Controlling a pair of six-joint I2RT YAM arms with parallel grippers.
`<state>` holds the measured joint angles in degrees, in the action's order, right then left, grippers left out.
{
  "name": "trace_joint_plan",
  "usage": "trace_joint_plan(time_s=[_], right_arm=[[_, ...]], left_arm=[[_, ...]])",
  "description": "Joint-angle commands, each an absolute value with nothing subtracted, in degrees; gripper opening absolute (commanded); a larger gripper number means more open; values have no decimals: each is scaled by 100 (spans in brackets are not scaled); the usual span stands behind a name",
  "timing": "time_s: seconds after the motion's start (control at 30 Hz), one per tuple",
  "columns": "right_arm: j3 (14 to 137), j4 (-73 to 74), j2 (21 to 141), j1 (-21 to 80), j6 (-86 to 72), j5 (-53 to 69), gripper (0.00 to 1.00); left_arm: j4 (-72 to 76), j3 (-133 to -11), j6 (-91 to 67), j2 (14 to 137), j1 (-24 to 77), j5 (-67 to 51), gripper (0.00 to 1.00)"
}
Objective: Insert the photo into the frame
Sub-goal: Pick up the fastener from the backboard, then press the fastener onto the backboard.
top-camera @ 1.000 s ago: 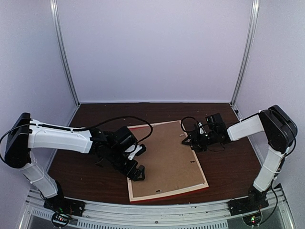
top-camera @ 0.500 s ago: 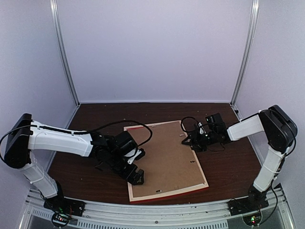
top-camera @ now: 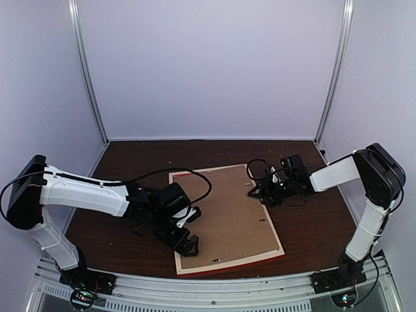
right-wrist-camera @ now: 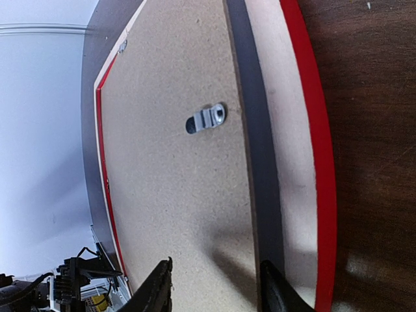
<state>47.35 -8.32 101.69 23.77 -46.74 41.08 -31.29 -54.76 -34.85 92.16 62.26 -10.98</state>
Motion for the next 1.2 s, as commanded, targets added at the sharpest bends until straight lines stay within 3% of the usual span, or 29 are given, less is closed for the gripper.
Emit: trace_joint_plan(time_s=[0.0, 0.87, 1.17], right_arm=[[4711, -983, 10131, 2450, -4676, 4056, 45], [4675, -958, 10089, 2446, -4667, 4016, 45], [4832, -604, 10076, 2513, -4430, 3889, 45]], left_arm=[[-2955, -5458, -3616, 9375, 6329, -1274, 97], [-3099, -5607, -3643, 9282, 6428, -1835, 96], [-3548, -5930, -3386, 8936, 6420, -847, 98]])
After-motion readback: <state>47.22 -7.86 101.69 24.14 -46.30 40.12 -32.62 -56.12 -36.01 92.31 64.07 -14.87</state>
